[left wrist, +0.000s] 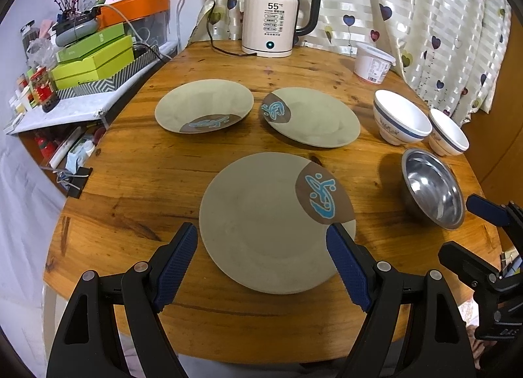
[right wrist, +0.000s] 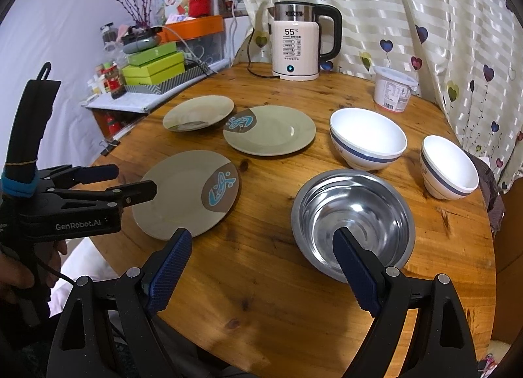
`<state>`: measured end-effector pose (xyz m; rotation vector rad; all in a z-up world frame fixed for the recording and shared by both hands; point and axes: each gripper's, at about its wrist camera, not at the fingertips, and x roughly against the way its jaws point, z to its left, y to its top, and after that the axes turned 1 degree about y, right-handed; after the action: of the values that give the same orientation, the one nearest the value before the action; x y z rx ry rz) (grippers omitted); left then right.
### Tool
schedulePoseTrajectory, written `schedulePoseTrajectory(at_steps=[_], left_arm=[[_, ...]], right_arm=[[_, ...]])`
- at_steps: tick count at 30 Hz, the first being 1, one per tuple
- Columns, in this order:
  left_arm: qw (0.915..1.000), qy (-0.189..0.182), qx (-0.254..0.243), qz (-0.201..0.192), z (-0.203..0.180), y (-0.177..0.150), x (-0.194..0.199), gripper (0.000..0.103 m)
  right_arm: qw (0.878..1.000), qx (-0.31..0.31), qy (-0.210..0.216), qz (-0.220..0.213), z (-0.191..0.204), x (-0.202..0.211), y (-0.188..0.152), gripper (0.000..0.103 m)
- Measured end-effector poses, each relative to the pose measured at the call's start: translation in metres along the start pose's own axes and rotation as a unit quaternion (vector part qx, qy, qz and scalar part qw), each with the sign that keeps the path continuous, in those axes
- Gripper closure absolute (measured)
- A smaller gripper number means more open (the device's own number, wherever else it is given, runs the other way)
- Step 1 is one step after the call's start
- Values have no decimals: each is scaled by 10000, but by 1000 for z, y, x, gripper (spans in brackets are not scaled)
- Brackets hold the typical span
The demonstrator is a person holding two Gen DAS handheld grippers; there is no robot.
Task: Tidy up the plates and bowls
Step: 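Move both tools forward toward the beige plates on the table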
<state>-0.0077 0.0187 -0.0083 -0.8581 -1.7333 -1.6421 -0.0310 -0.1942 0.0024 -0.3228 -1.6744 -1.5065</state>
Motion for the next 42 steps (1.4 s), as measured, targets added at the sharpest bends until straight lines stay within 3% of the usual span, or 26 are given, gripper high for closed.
schedulePoseTrajectory(at_steps=[42], left_arm=[[10000, 64, 52, -25, 6, 6, -6, 22]], right_arm=[[9999, -59, 46, 114, -1, -11, 11, 14]])
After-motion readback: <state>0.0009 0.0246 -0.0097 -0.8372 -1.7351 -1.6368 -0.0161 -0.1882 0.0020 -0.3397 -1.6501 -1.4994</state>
